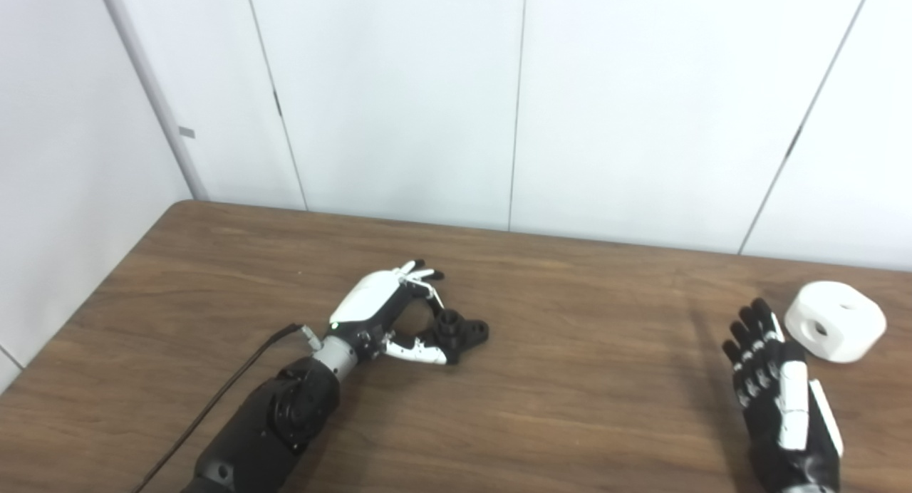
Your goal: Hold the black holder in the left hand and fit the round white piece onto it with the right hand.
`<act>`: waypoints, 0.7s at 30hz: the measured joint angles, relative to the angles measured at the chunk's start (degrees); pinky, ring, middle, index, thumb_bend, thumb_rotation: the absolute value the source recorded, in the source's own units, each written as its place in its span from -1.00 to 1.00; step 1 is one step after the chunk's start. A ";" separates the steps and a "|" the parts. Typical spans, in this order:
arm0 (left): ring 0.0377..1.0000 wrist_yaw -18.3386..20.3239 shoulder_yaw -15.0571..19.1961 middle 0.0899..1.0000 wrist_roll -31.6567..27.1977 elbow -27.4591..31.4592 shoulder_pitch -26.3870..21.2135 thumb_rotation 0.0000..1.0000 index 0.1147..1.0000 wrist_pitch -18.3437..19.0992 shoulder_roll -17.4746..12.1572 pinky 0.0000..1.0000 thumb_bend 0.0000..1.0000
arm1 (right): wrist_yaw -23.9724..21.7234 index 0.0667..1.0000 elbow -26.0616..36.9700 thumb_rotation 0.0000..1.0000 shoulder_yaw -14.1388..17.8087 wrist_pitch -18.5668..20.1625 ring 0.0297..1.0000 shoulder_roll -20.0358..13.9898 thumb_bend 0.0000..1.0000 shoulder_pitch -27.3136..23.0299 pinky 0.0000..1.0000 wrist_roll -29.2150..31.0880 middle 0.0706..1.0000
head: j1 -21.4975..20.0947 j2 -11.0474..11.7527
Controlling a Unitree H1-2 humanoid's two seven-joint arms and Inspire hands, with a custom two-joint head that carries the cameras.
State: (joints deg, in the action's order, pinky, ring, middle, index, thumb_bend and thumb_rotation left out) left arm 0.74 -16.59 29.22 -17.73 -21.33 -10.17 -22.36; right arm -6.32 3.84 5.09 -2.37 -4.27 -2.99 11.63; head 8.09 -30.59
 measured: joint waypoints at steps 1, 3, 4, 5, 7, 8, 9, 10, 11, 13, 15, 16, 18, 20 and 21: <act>1.00 0.28 -0.39 0.76 0.08 0.47 0.14 -0.89 -0.17 -0.08 0.10 1.00 0.05 | 0.02 0.95 0.18 1.00 -0.13 0.01 1.00 0.09 -0.14 0.00 0.99 -0.09 0.98 | -0.70 -0.09; 1.00 0.54 -1.15 0.76 0.10 0.91 0.40 -0.89 -0.17 -0.99 0.36 1.00 0.05 | 0.25 0.94 0.23 1.00 -0.45 0.11 0.98 0.44 -0.10 0.02 0.96 -0.74 0.97 | -2.28 -0.44; 1.00 0.77 -1.53 0.76 0.05 1.21 0.54 -0.89 -0.17 -1.57 0.43 1.00 0.05 | 0.55 0.94 0.25 1.00 -0.71 0.17 0.98 0.69 -0.08 0.03 0.96 -1.18 0.96 | -2.72 -0.61; 1.00 1.42 -2.01 0.76 -0.04 1.56 0.66 -0.89 -0.17 -2.02 0.46 1.00 0.05 | 0.76 0.93 0.32 1.00 -0.91 0.32 0.98 0.91 -0.05 0.05 0.96 -1.66 0.96 | -3.07 -0.62; 1.00 2.41 -2.85 0.76 -0.10 2.17 0.67 -0.89 -0.17 -3.10 0.46 1.00 0.05 | 1.13 0.93 0.68 1.00 -1.41 0.86 0.98 1.20 -0.02 0.07 0.96 -2.43 0.96 | -4.30 -0.88; 1.00 2.76 -3.26 0.76 -0.09 2.28 0.67 -0.89 -0.17 -3.90 0.46 1.00 0.05 | 1.29 0.93 0.98 1.00 -1.59 1.11 0.98 1.31 -0.05 0.12 0.95 -2.76 0.96 | -4.57 -0.97; 1.00 2.96 -3.70 0.75 -0.10 2.47 0.67 -0.89 -0.17 -4.27 0.49 1.00 0.05 | 1.46 0.93 1.37 1.00 -1.72 1.39 0.99 1.39 -0.08 0.17 0.95 -3.22 0.96 | -5.18 -1.23; 1.00 3.40 -3.97 0.75 -0.10 2.69 0.67 -0.89 -0.17 -4.47 0.62 1.00 0.05 | 1.77 0.93 1.78 1.00 -1.86 1.60 0.99 1.41 -0.09 0.25 0.96 -3.53 0.97 | -5.53 -1.32; 1.00 4.00 -4.19 0.75 -0.10 2.96 0.67 -0.89 -0.17 -4.51 0.78 1.00 0.05 | 1.89 0.93 1.99 1.00 -1.95 1.72 0.99 1.41 -0.10 0.27 0.96 -3.75 0.96 | -5.71 -1.32; 1.00 4.88 -4.55 0.74 -0.13 3.63 0.67 -0.89 -0.17 -4.52 0.86 1.00 0.05 | 2.00 0.92 2.21 1.00 -2.17 1.95 0.98 1.42 -0.12 0.41 0.95 -4.05 0.95 | -6.33 -1.58; 1.00 5.56 -4.93 0.74 -0.16 4.15 0.68 -0.89 -0.17 -4.69 0.92 1.00 0.05 | 2.19 0.92 2.28 1.00 -2.40 2.02 0.98 1.49 -0.14 0.56 0.95 -4.35 0.96 | -6.77 -1.76; 1.00 6.05 -5.01 0.74 -0.17 4.33 0.67 -0.89 -0.17 -4.88 0.96 1.00 0.05 | 2.24 0.92 2.34 1.00 -2.50 2.02 0.98 1.59 -0.14 0.61 0.95 -4.47 0.96 | -6.77 -1.76; 1.00 6.61 -5.17 0.73 -0.29 4.37 0.68 -0.89 -0.17 -5.63 1.08 1.00 0.05 | 2.35 0.92 2.49 1.00 -2.62 2.02 0.98 1.78 -0.10 0.64 0.96 -4.59 0.96 | -6.94 -1.84; 1.00 7.11 -5.38 0.73 -0.42 4.37 0.68 -0.89 -0.17 -6.35 1.24 1.00 0.05 | 2.42 0.93 2.52 1.00 -2.75 2.02 0.98 1.90 -0.12 0.64 0.95 -4.74 0.96 | -7.12 -1.84; 1.00 7.27 -5.50 0.73 -0.49 4.37 0.68 -0.89 -0.17 -6.51 1.33 1.00 0.05 | 2.42 0.93 2.52 1.00 -2.85 2.02 0.98 1.92 -0.12 0.66 0.95 -4.85 0.96 | -7.12 -1.85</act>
State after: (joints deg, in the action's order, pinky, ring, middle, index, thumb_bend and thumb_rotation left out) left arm 8.01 -22.09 28.72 -13.36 -20.65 -16.68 -21.03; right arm -3.90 6.36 2.24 -0.35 -2.36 -2.33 6.79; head 0.97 -32.43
